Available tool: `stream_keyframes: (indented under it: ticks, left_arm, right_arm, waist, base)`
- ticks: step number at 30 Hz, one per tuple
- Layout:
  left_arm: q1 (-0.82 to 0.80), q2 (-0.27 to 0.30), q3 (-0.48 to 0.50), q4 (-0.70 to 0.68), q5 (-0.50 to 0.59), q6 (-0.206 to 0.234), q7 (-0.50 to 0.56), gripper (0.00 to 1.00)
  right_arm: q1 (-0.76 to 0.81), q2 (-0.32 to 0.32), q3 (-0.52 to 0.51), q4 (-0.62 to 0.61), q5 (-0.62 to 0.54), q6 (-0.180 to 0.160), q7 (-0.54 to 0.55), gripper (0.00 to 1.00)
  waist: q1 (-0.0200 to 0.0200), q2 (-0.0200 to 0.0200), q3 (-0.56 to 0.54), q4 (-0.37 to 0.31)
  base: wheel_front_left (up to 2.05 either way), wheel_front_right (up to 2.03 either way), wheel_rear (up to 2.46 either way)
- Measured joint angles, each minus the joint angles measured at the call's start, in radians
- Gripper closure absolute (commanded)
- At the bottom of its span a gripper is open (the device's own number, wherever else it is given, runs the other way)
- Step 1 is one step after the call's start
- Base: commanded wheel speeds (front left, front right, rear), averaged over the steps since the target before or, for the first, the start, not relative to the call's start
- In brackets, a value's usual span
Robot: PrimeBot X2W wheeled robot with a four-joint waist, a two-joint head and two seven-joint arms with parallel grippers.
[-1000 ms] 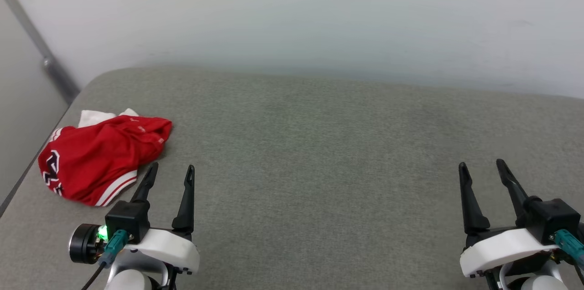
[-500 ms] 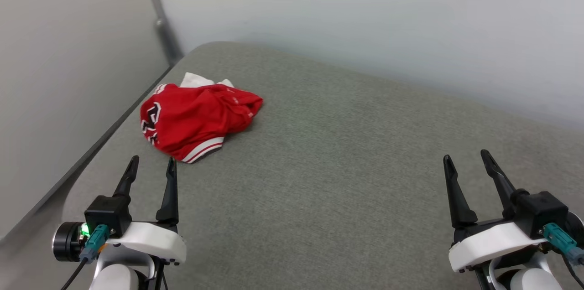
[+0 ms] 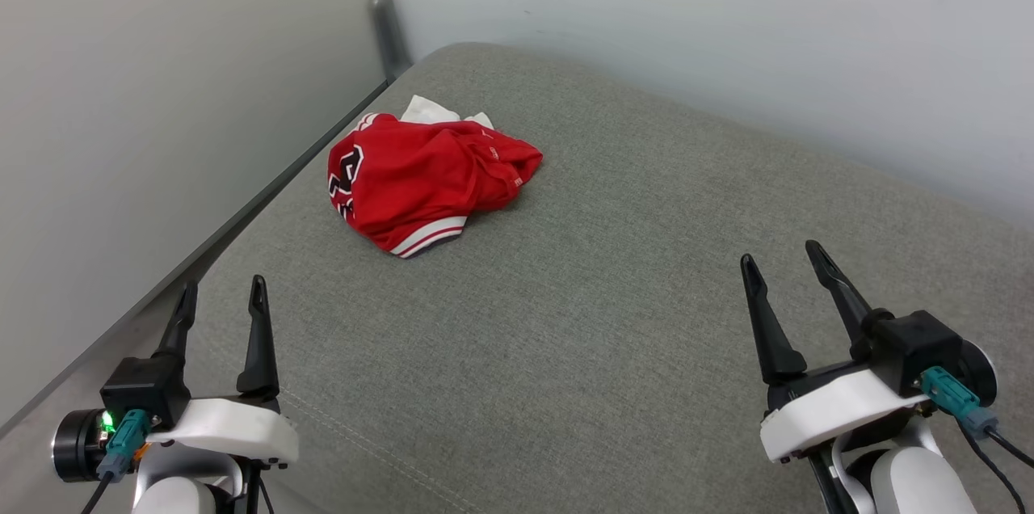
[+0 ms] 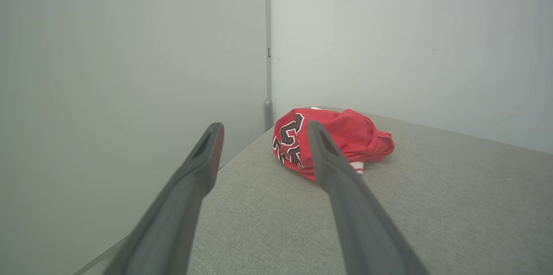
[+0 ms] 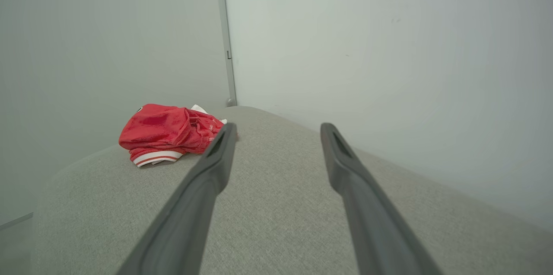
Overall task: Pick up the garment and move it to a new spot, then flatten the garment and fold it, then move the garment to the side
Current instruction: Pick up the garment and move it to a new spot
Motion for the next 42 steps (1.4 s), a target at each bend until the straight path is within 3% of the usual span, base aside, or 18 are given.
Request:
stream_keyframes:
  ticks: [12, 18, 29, 37, 42]
  left_arm:
    - [-0.083, -0.009, -0.041, 0.068, -0.009, -0.012, 0.0, 0.0]
    - [-0.274, 0.049, -0.031, 0.139, -0.059, -0.015, 0.026, 0.0]
    - [-0.625, 0.241, -0.018, 0.316, -0.185, -0.018, 0.396, 0.0]
    - [-0.699, 0.411, -0.075, 0.488, -0.347, -0.02, 0.742, 0.0]
    - [-0.7, 0.461, -0.09, 0.568, -0.461, -0.02, 0.892, 0.0]
  right_arm:
    - [0.008, 0.0, -0.029, -0.007, -0.009, 0.0, 0.005, 0.0]
    - [-0.005, 0.001, -0.024, -0.07, -0.043, 0.0, 0.045, 0.0]
    - [-0.094, 0.001, -0.052, -0.162, -0.082, 0.0, 0.069, 0.0]
    - [-0.159, 0.0, -0.043, -0.199, -0.08, 0.0, 0.047, 0.0]
    - [-0.166, 0.0, -0.041, -0.211, -0.072, 0.0, 0.032, 0.0]
  waist:
    - [0.0, 0.0, 0.009, 0.0]
    - [0.0, 0.0, 0.052, -0.056]
    - [0.0001, 0.0, 0.247, -0.219]
    - [0.0002, 0.0, 0.393, -0.332]
    - [0.0002, 0.0, 0.457, -0.394]
  base:
    - [0.0, 0.0, 0.0]
    - [0.0, 0.0, 0.0]
    - [0.0, 0.0, 0.0]
    - [0.0, 0.0, 0.0]
    - [0.0, 0.0, 0.0]
